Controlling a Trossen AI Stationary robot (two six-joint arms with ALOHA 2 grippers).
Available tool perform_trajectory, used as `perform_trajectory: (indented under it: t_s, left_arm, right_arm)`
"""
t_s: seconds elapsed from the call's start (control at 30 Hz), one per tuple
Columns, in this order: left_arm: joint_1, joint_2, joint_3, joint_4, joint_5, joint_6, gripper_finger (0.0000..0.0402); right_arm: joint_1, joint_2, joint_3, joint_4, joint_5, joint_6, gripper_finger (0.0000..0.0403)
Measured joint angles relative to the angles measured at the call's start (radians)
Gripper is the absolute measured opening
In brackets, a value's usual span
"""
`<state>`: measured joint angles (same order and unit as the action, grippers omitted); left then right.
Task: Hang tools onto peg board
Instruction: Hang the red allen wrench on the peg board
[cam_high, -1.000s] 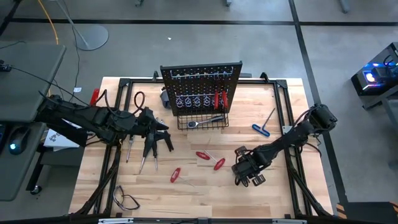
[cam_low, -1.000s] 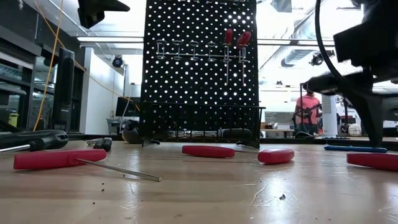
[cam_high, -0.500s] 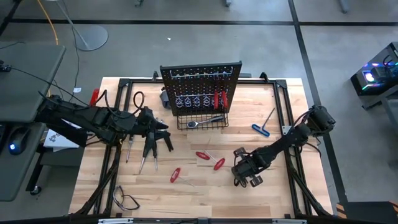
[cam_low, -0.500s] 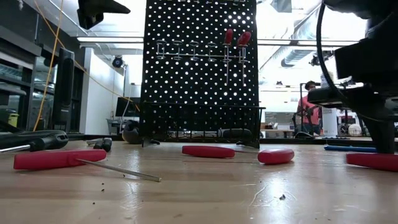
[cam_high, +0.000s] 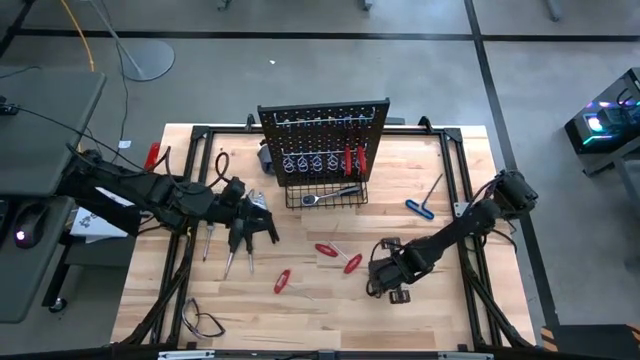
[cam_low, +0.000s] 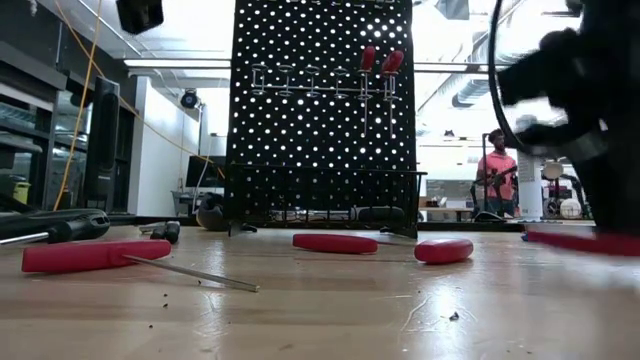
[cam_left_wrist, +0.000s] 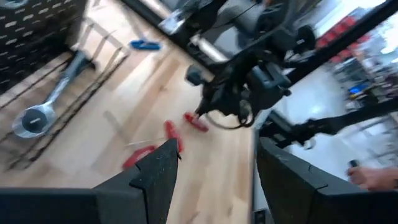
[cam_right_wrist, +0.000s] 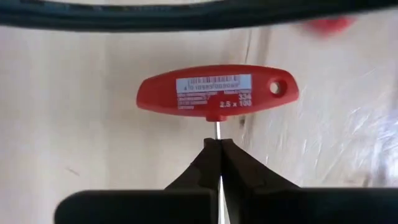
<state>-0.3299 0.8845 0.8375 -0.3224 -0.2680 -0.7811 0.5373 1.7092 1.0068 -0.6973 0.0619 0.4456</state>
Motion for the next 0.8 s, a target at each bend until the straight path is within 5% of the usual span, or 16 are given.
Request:
perform_trajectory:
  t_s: [0.27,0.53,0.8]
  left_arm:
    - [-0.007,0.000,0.000,0.191,0.010,0.138,0.0200]
    - [0.019,0.015,0.039,0.243,-0.033,0.303,0.0200]
    - [0.036,0.060,0.076,0.258,0.008,0.450,0.0200]
  right_arm:
    - [0.001,-0.106,0.133,-0.013,0.158,0.208,0.0000]
    - [-0.022,-0.139,0.377,-0.002,0.586,0.277,0.0000]
    - [-0.076,-0.118,0.484,-0.069,0.563,0.211,0.0000]
